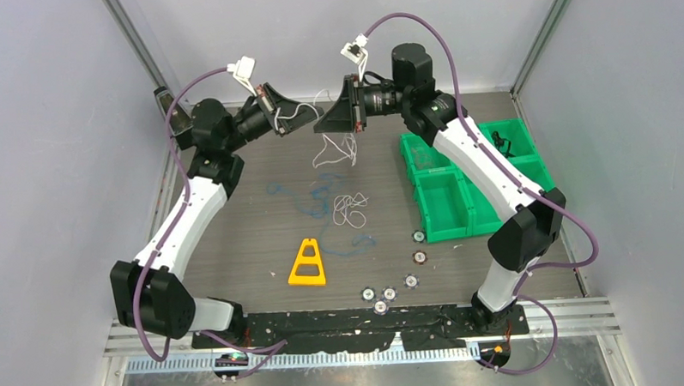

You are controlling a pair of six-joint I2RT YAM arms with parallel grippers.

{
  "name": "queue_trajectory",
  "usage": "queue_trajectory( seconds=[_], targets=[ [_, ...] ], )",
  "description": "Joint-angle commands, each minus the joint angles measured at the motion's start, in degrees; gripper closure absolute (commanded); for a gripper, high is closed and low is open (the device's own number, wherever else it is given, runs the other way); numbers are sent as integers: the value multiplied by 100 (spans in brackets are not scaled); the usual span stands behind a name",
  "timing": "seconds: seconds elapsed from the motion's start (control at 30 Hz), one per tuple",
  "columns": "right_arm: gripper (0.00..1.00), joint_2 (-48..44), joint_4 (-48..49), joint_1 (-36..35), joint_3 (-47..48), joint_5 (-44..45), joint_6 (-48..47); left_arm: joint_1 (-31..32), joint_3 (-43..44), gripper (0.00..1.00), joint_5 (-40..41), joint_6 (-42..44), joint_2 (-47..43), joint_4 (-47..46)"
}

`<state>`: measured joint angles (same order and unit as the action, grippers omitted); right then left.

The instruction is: Untangle the cables

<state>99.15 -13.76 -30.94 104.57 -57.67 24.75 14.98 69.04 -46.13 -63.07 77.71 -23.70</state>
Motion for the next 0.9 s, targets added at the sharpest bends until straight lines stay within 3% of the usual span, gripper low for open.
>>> queue_trajectory(
  seconds=[0.0,0.07,0.17,0.2,0.33,0.43,0.6,0.87],
  targets=[
    [95,-396,-57,85,122,35,-220,-336,-21,88,70,416,-187,143],
    [94,-536,-64,160,97,89,-215,-500,2,49,12,984,-258,730],
    [94,-681,-61,243,45,219,-144,-941,36,6,62,2246,-525,1504],
    [94,-740,-58,311,-34,264,-66,-1080,29,1,9,2803,-671,1666],
    [95,-771,383,566,-468,373,750,-1096,-110,0,-188,5693,-1568,2517],
    [95,-741,709,612,-703,345,1178,-588,-297,0,-152,6700,-2145,2547],
    [95,-558,1724,545,-806,-77,1996,804,-527,1,838,7453,-2332,1878],
    [95,-653,2077,331,-900,-474,2081,1294,-201,0,1063,7373,-1498,577]
  ],
)
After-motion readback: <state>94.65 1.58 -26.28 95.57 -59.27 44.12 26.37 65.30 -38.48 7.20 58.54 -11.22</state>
